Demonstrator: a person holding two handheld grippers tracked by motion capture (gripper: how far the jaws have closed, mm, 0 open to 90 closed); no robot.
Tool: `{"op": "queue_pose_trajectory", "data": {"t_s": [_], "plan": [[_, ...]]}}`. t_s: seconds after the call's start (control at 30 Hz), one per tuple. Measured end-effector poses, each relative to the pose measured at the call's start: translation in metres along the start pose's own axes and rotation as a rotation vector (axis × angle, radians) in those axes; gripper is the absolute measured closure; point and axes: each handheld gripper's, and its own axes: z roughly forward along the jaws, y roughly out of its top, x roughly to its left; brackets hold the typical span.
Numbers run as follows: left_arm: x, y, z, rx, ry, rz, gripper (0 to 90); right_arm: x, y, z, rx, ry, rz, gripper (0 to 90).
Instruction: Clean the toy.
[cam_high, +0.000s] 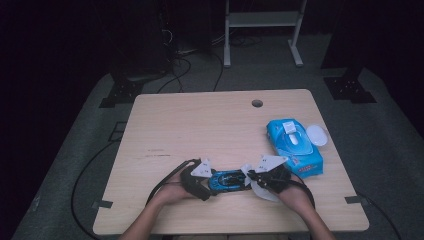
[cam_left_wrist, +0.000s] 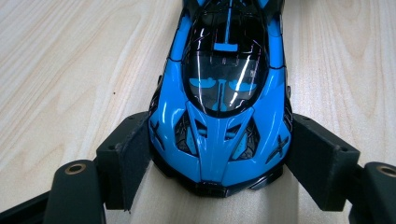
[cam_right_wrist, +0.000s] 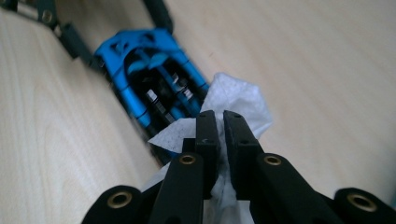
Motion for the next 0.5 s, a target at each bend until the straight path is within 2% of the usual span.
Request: {"op": "queue_pose_trajectory", "data": {"t_s": [0.13, 0.23, 0.3, 0.37, 0.43, 0.5], "plan": [[0.0, 0.001, 0.0, 0.004, -0.001, 0.001, 25.7, -0.009, 0.006, -0.015, -0.049, -0.039, 0.029, 84.6], [0.0, 0.0, 0.0, 0.004, -0.001, 0.002, 25.7, -0.011, 0.004, -0.019, -0.068, -0.032, 0.053, 84.6], [0.0, 0.0, 0.0, 0.002, -0.001, 0.003, 25.7, -0.008, 0.004, -0.016, -0.074, -0.009, 0.052, 84.6], [0.0, 0.0, 0.0, 0.003, -0.001, 0.001, 25.7, 0.0, 0.006, -0.008, -0.087, 0.04, 0.053, 84.6], [0.0, 0.0, 0.0, 0.002, -0.001, 0.0, 25.7, 0.012, 0.008, 0.003, -0.06, 0.076, 0.018, 84.6], [0.0, 0.0, 0.0, 0.002, -0.002, 0.0, 25.7, 0.019, 0.008, 0.013, -0.019, 0.086, -0.021, 84.6]]}}
